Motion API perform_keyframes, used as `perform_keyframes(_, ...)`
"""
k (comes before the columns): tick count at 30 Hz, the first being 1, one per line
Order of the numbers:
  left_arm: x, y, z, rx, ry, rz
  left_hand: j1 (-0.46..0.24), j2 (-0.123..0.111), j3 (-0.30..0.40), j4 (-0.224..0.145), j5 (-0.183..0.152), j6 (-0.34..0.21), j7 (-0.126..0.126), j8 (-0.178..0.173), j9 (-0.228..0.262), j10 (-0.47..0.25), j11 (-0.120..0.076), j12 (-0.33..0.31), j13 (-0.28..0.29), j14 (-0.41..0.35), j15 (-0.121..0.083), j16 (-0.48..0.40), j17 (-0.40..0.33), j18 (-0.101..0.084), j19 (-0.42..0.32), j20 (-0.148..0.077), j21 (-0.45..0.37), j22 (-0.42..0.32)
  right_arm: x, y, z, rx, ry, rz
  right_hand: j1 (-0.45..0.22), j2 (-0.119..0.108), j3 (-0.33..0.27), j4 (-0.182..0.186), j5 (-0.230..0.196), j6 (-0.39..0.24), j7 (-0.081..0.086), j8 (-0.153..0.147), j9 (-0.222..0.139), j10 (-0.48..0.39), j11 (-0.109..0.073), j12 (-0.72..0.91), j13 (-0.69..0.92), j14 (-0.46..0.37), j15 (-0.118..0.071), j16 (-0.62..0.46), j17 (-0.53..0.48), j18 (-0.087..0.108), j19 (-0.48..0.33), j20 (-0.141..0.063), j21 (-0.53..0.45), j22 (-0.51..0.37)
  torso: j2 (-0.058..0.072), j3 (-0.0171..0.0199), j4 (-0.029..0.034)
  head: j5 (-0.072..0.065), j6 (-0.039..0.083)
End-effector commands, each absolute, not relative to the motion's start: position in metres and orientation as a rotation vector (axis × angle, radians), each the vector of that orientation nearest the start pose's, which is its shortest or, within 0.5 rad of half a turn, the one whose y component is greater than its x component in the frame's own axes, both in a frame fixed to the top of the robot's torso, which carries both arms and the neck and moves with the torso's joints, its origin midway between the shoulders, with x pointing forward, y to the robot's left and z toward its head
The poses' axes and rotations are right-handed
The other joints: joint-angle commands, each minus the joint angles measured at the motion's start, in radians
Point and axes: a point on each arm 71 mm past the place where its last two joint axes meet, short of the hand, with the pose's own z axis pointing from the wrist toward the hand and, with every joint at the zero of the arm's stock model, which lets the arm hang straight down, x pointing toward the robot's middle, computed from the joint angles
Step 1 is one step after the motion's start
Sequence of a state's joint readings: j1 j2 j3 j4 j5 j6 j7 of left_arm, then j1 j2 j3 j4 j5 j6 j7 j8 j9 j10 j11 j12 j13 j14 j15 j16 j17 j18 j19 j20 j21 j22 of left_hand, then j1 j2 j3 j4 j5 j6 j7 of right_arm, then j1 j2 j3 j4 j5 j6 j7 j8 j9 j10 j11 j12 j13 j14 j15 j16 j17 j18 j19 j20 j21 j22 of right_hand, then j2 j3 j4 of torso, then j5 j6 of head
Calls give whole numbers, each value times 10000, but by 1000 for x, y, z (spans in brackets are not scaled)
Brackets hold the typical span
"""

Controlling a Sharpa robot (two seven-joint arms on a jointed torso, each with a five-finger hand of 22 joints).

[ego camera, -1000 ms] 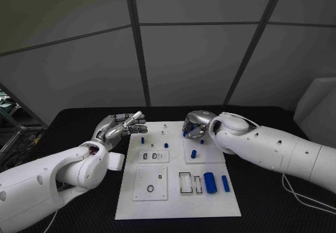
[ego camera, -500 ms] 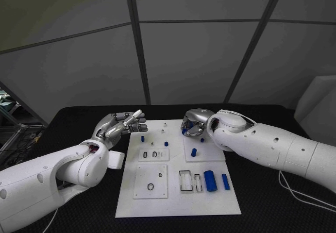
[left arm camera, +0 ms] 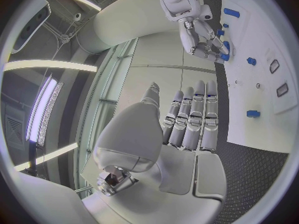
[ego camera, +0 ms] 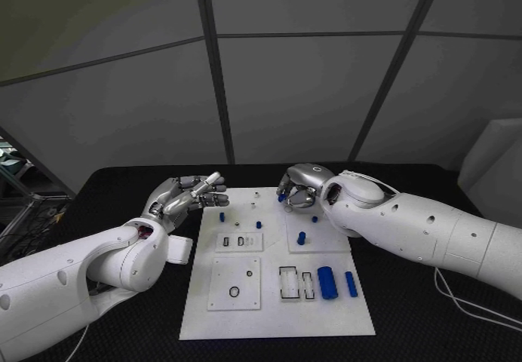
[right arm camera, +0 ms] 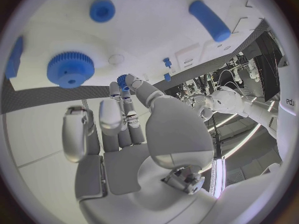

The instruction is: Assemble the parts on the task board

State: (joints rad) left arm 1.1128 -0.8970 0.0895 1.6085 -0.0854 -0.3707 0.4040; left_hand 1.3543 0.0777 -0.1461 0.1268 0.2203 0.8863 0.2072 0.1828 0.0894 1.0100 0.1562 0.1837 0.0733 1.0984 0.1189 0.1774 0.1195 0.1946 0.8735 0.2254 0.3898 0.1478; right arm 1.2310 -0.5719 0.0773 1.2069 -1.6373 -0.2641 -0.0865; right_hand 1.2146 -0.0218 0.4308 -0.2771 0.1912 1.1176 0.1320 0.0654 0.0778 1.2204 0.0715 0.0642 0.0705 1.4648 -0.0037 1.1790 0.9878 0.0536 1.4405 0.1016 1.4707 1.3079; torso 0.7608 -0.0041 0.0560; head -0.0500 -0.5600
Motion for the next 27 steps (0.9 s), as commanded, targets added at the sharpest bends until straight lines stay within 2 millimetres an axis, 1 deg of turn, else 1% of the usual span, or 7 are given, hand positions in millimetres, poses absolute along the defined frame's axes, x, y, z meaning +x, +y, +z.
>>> perform_keyframes(1, 476, 214, -161, -10564, 13343, -15773, 47, 47, -49, -34, -59, 46, -17, -53, -8, 71, 32, -68, -14, -63, 7, -61, 11, -133, 40, 11, -13, -8, 557, -143, -134, -2437, 14229, 5786, 48, 40, 60, -16, 47, 90, -4, 65, 0, 79, -9, -24, 0, 198, -62, 53, 22, -66, 34, -6, 23, 321, 23, -1, 33, -11, 28)
perform_keyframes(7, 476, 213, -161, -10557, 13364, -15813, 47, 47, -49, -34, -59, 46, -17, -53, -8, 71, 32, -68, -14, -63, 7, -61, 11, -133, 40, 11, -13, -8, 565, -130, -133, -2375, 14112, 5834, 29, 35, 59, -5, 49, 98, -1, 62, 1, 80, -5, -27, -2, 205, -65, 96, 75, -73, 54, -7, 41, 361, 35, -4, 35, -4, 3)
perform_keyframes(14, 477, 211, -160, -10553, 13392, -15851, 47, 47, -49, -34, -59, 46, -17, -53, -8, 71, 32, -68, -14, -63, 7, -61, 11, -133, 40, 11, -13, -8, 574, -114, -136, -2416, 14277, 5915, 4, 37, 64, 10, 52, 89, 4, 48, -2, 66, 0, -37, -8, 207, -66, 127, 102, -76, 59, -10, 51, 378, 45, -1, 34, 7, -71)
perform_keyframes(17, 477, 211, -160, -10547, 13396, -15858, 46, 58, -52, -37, -68, 50, -22, -59, -10, 74, 31, -78, -15, -68, 9, -74, 12, -133, 40, 13, -16, -13, 576, -110, -138, -2457, 14416, 5923, -6, 37, 67, 15, 53, 80, 6, 39, -5, 53, 3, -42, -12, 205, -66, 134, 104, -76, 57, -10, 52, 377, 61, -2, 26, 26, -59)
perform_keyframes(20, 476, 210, -159, -10534, 13400, -15878, 46, 58, -52, -37, -68, 50, -22, -59, -10, 74, 31, -78, -15, -68, 9, -74, 12, -133, 40, 13, -16, -13, 578, -105, -140, -2502, 14641, 5893, -29, 32, 67, 26, 46, 66, 12, 26, -8, 34, 10, -47, -18, 201, -63, 140, 101, -73, 48, -10, 49, 366, 68, -5, 38, 37, -78)
perform_keyframes(24, 476, 209, -158, -10515, 13406, -15907, 45, 59, -55, -38, -71, 51, -23, -61, -11, 75, 30, -82, -15, -70, 9, -78, 13, -133, 39, 13, -17, -14, 580, -100, -143, -2520, 14895, 5822, -65, 17, 65, 41, 25, 44, 19, 9, -14, 1, 19, -51, -26, 195, -57, 154, 103, -70, 35, -7, 44, 350, 101, -30, 80, 33, -57)
perform_keyframes(27, 476, 209, -157, -10509, 13406, -15912, 45, 59, -55, -38, -71, 51, -23, -61, -11, 75, 30, -82, -15, -70, 9, -78, 13, -133, 39, 13, -17, -14, 581, -98, -144, -2532, 15027, 5778, -74, 14, 65, 45, 18, 37, 21, 5, -16, -7, 21, -51, -28, 194, -55, 159, 105, -69, 32, -6, 44, 347, 90, -22, 67, 69, -88)
